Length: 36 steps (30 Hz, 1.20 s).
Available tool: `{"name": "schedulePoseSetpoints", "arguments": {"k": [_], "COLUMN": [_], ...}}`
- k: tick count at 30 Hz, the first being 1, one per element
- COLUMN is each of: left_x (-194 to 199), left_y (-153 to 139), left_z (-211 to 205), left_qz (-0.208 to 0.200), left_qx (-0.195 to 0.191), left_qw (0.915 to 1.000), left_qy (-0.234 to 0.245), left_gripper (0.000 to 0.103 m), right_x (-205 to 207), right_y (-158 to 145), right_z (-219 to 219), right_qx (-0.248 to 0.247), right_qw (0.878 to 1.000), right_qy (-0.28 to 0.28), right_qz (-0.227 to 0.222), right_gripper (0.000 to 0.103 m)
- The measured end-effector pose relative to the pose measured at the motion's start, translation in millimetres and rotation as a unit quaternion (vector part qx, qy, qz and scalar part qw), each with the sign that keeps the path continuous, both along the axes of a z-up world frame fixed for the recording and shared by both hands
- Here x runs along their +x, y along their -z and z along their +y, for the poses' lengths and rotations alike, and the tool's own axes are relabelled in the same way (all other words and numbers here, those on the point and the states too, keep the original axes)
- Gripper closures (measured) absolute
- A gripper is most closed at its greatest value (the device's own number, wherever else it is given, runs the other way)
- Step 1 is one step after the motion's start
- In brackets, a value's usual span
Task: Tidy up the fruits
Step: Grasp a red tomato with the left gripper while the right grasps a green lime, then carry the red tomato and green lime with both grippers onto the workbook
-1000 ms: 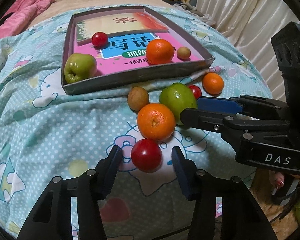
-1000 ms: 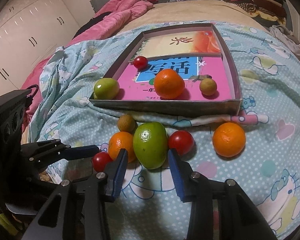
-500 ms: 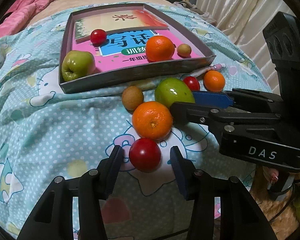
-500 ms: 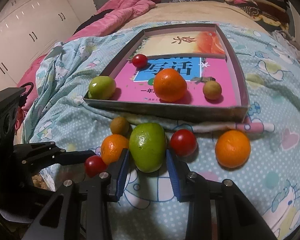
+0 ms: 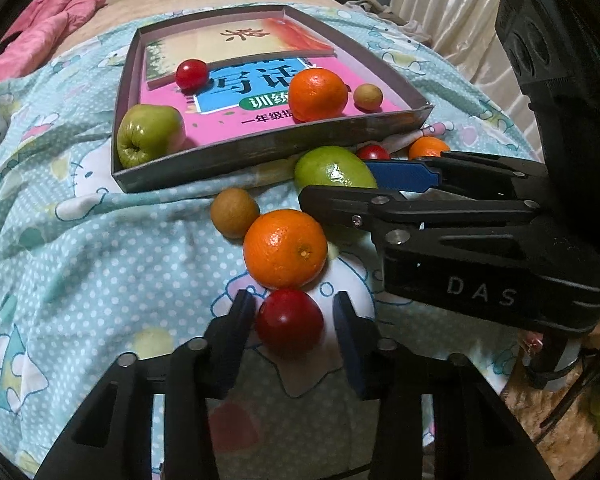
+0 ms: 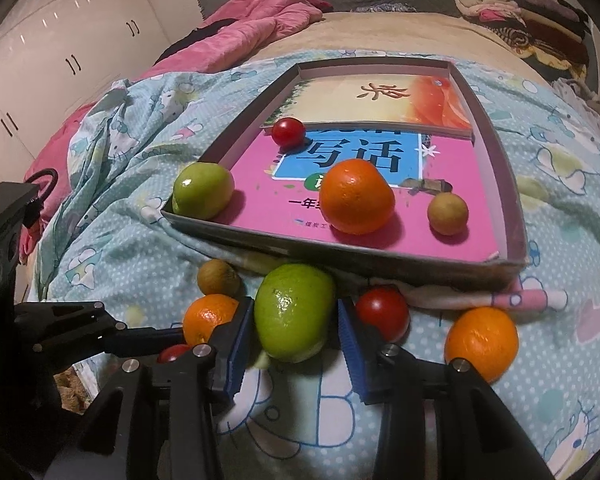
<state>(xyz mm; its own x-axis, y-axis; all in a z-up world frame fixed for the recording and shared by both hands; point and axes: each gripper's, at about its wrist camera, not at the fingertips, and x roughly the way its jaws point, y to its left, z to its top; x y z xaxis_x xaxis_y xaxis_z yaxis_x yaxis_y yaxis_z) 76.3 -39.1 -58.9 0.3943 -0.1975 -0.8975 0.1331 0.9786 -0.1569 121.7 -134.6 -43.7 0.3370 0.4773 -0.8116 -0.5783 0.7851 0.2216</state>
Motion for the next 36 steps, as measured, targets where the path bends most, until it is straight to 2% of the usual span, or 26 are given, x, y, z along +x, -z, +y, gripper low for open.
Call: {"name": "schedulePoseSetpoints", "arguments": {"k": [2, 7, 12, 18, 22, 36], "left_x": [1.5, 5.1, 4.4, -0.5, -5.5, -4.6], "left_y": [0.6, 1.7, -1.4, -16.3, -28.2, -42.5], "left_z": [-0.5, -0.8, 2.9, 8.7, 12.8, 20.1], "left_qz": [0.001, -0.001, -0.008, -0.037, -0.068, -0.094], "left_qx": [-0.001, 0.003, -0.004, -0.024, -0.021, -0.026], "left_qw": [1.0, 1.0, 1.0, 0.999, 0.9974, 0.9949], "left_qy": [0.001, 0.0, -0.002, -0.007, -0.013, -0.025], "left_gripper": [0.063, 0.071, 0.072, 0.072, 0.072, 0.072], "right_x": [-0.9, -3.6, -4.1, -3.7, -8.0, -6.0], "right_y": [1.1, 1.1, -1.5, -7.3, -14.4, -33.2], "right_z": [2.6, 4.6, 2.2, -11.1, -19.4, -39.7], "right_qx": [-0.004, -0.01, -0.003, 0.029, 0.053, 0.095], "right_qw": [1.0, 1.0, 1.0, 1.0, 0.999, 0.995], "right_qy": [-0.004, -0.008, -0.008, 0.002, 0.008, 0.034], "right_qz": [-0.006, -0.017, -0.014, 0.005, 0.01, -0.01], "right_gripper": [0.061, 0.061, 0.061, 0.061, 0.061, 0.062]}}
